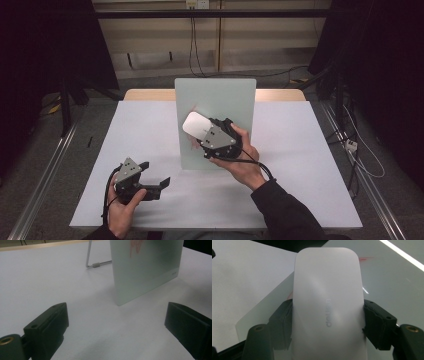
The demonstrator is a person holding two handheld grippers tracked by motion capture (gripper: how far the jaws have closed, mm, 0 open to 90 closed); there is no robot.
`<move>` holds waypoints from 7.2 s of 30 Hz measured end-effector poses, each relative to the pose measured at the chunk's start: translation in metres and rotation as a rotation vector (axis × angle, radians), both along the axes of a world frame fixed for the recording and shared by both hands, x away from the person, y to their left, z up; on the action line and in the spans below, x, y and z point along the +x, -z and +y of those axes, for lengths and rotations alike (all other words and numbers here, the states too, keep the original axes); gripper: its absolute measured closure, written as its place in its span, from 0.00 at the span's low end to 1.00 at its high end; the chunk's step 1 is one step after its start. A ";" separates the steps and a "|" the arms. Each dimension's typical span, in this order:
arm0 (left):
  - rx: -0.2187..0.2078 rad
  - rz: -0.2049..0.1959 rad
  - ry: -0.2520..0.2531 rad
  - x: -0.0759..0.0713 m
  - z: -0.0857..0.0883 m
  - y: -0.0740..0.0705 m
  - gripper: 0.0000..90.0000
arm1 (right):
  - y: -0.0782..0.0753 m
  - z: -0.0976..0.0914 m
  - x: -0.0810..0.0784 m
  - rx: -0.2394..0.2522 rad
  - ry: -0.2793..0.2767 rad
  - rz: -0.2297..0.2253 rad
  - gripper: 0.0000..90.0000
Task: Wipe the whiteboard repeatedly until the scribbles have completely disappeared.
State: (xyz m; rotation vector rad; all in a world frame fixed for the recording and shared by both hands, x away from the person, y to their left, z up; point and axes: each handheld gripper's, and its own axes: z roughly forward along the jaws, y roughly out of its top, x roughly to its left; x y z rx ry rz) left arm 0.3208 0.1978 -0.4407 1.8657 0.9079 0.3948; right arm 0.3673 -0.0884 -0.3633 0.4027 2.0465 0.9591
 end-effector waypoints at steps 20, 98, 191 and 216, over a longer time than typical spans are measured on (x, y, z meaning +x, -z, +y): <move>0.003 -0.002 0.001 0.000 0.000 0.000 0.06 | -0.024 0.001 0.010 0.039 0.038 -0.018 0.35; 0.010 0.001 0.009 0.000 0.000 0.000 0.06 | -0.025 0.005 0.009 0.090 0.079 0.014 0.35; 0.004 -0.002 0.005 -0.001 0.000 0.000 0.06 | 0.010 0.023 -0.003 0.044 0.030 0.096 0.35; 0.010 -0.001 0.010 -0.001 -0.001 0.000 0.06 | 0.035 0.026 -0.013 0.008 0.005 0.129 0.35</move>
